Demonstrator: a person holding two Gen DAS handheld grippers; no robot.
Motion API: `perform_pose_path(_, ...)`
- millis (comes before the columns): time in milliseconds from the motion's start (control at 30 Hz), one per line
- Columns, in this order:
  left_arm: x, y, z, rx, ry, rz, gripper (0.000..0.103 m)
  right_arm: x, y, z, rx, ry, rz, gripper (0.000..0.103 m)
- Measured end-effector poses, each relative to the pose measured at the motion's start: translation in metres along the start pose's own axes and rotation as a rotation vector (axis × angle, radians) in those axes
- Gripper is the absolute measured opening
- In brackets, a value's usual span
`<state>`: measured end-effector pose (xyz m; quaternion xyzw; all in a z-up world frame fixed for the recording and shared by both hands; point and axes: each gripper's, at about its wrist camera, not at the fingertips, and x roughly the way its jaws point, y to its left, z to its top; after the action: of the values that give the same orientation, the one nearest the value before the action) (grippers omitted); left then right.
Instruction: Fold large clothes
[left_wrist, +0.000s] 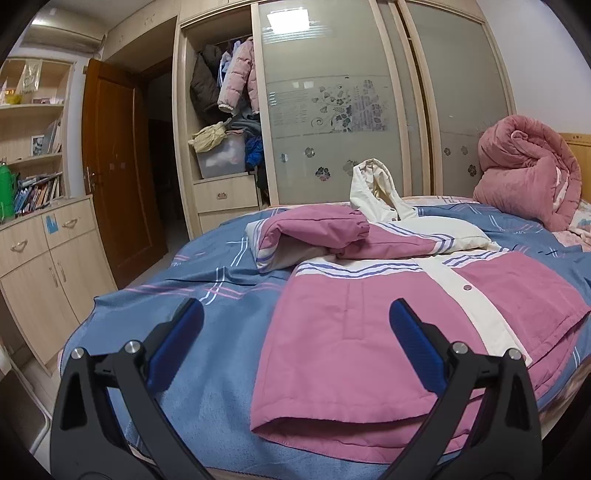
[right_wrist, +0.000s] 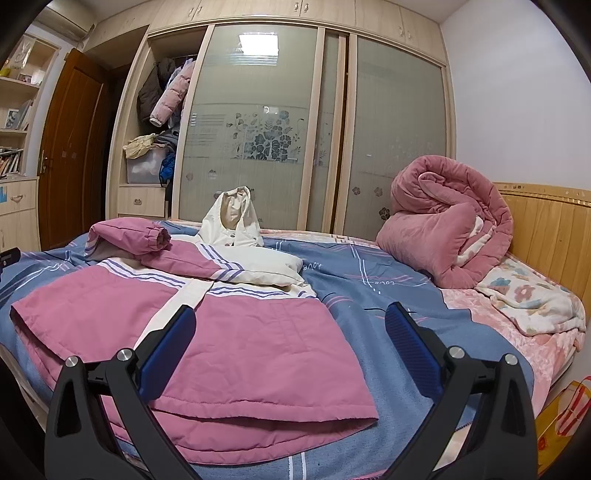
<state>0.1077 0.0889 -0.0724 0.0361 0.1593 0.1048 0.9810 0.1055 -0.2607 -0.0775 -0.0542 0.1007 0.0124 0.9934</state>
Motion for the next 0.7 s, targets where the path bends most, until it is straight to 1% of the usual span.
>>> perform_pose_path(133,0.002,0.0009,0.0006,-0.006,0.004,-0.003,0.101,0.0011,-0.0007,-0.0003,0.0,0.003,-0.001,0.102)
perform_pose_path(367,0.0017,-0.0028,-0.0002,0.015,-0.003,-0.006,0.101,0.0005,-0.0002,-0.0012,-0.007,0.005,-0.006,0.102)
perform_pose_path(700,0.0032,0.0009,-0.0003,-0.007,-0.002,-0.035,0.101,0.0028,0.0065,-0.0018,-0.039,0.019,-0.019,0.102)
